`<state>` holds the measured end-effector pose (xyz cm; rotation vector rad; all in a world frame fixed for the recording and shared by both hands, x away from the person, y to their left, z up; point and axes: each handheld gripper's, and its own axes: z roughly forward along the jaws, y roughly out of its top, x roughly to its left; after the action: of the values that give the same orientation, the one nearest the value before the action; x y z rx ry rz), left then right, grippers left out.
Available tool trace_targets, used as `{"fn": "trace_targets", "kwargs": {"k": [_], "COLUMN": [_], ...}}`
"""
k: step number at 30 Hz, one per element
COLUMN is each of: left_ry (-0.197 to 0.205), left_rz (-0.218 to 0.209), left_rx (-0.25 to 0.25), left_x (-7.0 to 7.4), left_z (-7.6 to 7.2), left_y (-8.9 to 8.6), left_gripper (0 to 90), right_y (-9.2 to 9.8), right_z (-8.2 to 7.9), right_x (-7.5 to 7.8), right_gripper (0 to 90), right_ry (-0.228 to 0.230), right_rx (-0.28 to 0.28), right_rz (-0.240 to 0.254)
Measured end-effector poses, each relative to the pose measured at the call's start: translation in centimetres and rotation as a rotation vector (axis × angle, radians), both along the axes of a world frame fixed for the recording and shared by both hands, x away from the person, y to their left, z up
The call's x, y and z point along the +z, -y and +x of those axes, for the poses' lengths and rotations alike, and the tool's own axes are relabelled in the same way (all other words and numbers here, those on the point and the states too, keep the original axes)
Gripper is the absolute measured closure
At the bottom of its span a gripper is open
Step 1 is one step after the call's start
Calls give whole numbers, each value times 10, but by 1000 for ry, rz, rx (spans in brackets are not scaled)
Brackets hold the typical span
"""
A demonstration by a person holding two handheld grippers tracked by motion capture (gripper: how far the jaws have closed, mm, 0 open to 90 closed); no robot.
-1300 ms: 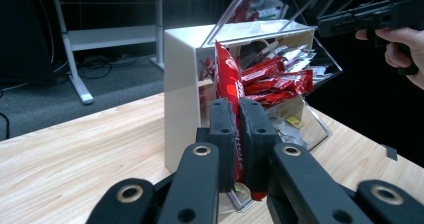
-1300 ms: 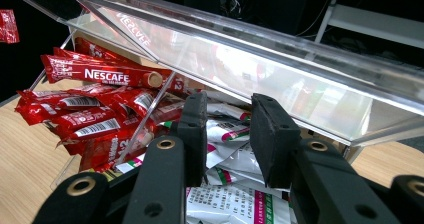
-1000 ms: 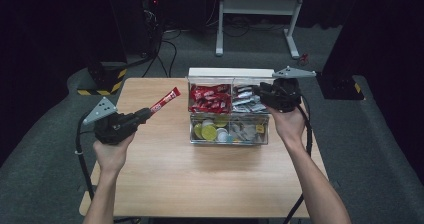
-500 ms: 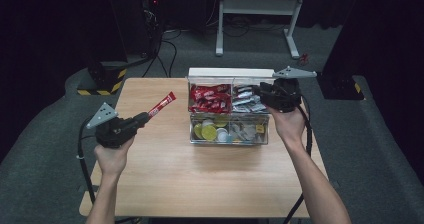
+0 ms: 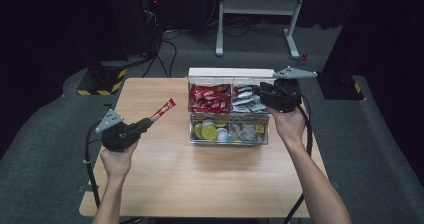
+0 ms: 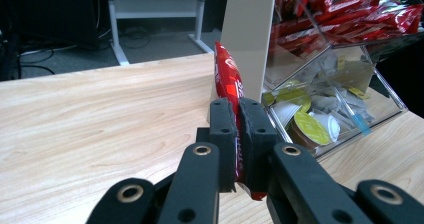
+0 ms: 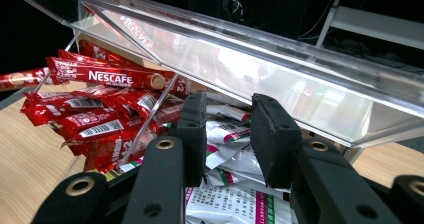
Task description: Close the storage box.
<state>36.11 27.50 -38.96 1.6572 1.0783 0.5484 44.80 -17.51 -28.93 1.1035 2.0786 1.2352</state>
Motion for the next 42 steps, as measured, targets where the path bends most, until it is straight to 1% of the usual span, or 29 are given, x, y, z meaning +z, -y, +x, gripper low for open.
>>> {"fn": "trace_targets", "kwargs": {"k": [4, 7, 9, 12, 17, 20, 21, 23, 25, 28, 29, 34, 38, 40, 42], "left_ry": [-17, -33, -39, -48, -57, -55, -58, -63, -73, -99, -105, -113, -131, -135, -134], "left_rz": [18, 6, 18, 15, 30, 51, 50, 61, 63, 64, 71, 74, 80, 77, 84], "left_rx": [15, 24, 33, 45, 59, 62, 64, 67, 67, 74, 77, 88, 93, 94, 100], "left_x": [-10, -19, -24, -31, -39, -43, -45, -48, -53, -60, -64, -71, -78, -81, -84], "left_z": [4, 6, 8, 8, 9, 9, 10, 11, 12, 16, 17, 19, 22, 23, 23], "left_y": [0, 0, 0, -1, -2, 0, 1, 2, 2, 2, 3, 5, 7, 9, 11], "left_gripper": [860, 860, 860, 860, 860, 860, 860, 859, 859, 860, 860, 860, 860, 860, 859], "right_y": [0, 0, 0, 0, 0, 0, 0, 0, 0, 0, 0, 0, 0, 1, 0], "right_z": [0, 0, 0, 0, 0, -1, -1, -1, -1, -1, -1, -1, -3, -2, -2], "right_x": [0, 1, 1, 1, 0, 0, 0, 0, 0, -1, -1, -1, -1, -1, -1], "right_gripper": [675, 675, 675, 675, 676, 673, 673, 673, 669, 668, 667, 665, 664, 665, 664], "right_ry": [-4, -11, -5, -10, -2, 0, 2, 4, 2, 4, 1, 6, 12, 10, 12], "right_rx": [3, 2, 6, 0, 2, -1, -2, -2, -2, 0, 0, 2, 4, 5, 4], "right_rz": [-1, 5, -5, 0, 2, -1, 1, 3, 3, 9, 13, 14, 15, 14, 12]}}
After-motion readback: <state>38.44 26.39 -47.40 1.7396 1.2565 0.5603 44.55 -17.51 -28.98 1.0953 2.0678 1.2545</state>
